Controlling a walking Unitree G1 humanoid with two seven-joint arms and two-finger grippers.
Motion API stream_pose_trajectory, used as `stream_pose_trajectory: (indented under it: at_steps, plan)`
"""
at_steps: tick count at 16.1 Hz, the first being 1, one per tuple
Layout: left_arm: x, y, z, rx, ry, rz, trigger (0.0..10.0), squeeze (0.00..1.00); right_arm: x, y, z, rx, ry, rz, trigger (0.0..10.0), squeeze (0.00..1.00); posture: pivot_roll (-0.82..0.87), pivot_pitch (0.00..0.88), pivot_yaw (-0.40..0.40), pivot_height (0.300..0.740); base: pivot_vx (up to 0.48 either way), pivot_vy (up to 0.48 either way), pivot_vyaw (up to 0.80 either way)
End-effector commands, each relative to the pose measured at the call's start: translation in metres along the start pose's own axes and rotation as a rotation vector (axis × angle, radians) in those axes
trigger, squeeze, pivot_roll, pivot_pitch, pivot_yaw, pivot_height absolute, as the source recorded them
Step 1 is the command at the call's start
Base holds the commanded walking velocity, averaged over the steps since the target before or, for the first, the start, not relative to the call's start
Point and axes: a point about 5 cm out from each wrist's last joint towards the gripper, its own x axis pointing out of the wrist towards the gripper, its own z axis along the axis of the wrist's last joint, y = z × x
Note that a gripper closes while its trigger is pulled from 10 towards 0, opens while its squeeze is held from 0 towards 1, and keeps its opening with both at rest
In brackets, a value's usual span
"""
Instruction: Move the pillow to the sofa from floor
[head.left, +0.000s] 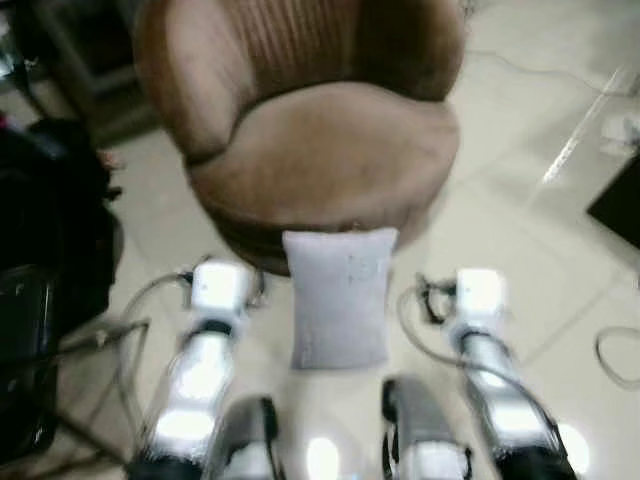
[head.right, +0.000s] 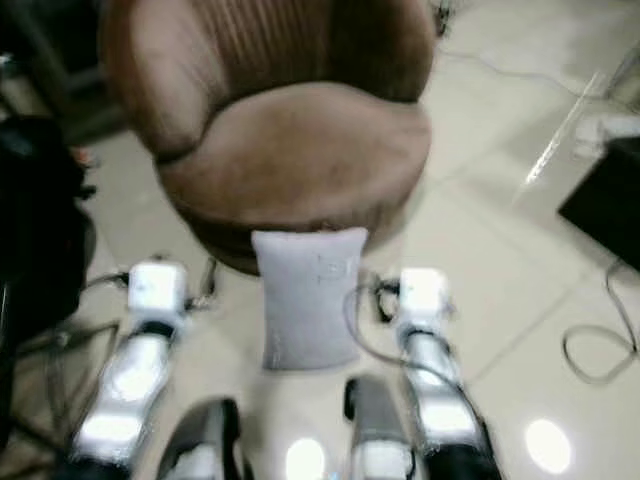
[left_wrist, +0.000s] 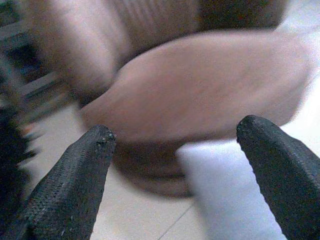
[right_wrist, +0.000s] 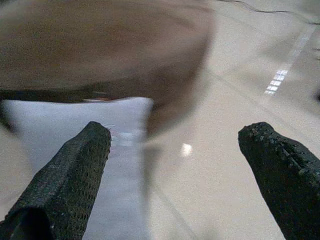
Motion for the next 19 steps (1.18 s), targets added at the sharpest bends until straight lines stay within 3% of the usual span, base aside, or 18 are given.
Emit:
stream_pose_trajectory:
  at_steps: [1,10,13,16,19]
  plan:
    - [-0.0054,0.0142,-0.0065,0.021,0.024,0.034,10.0,0.00,0.0002,0.0130,0.0008,0.018,0.003,0.031,10.0,0.00,-0.02,0.158,0.064,0.603,0.364,0.000,-0.45]
    - [-0.0051,0.0119,-0.0069,0.022,0.019,0.019,10.0,0.00,-0.0011,0.0120,-0.0007,0.012,0.002,0.029,10.0,0.00,-0.03,0.139,0.067,0.603,0.364,0.000,0.00]
    - [-0.0059,0.0107,-0.0072,0.022,0.018,0.019,10.0,0.00,-0.0015,0.0166,0.0000,-0.032,-0.005,0.072,10.0,0.00,-0.03,0.135,0.063,0.603,0.363,0.000,0.00]
    - [-0.0067,0.0108,-0.0077,0.023,0.018,0.020,10.0,0.00,-0.0016,0.0192,0.0013,-0.042,-0.018,0.082,10.0,0.00,-0.02,0.130,0.060,0.603,0.366,0.000,0.80]
    - [-0.0070,0.0112,-0.0078,0.023,0.018,0.023,10.0,0.00,-0.0010,0.0178,-0.0002,-0.041,-0.008,0.067,10.0,0.00,-0.02,0.133,0.060,0.603,0.361,0.000,0.00]
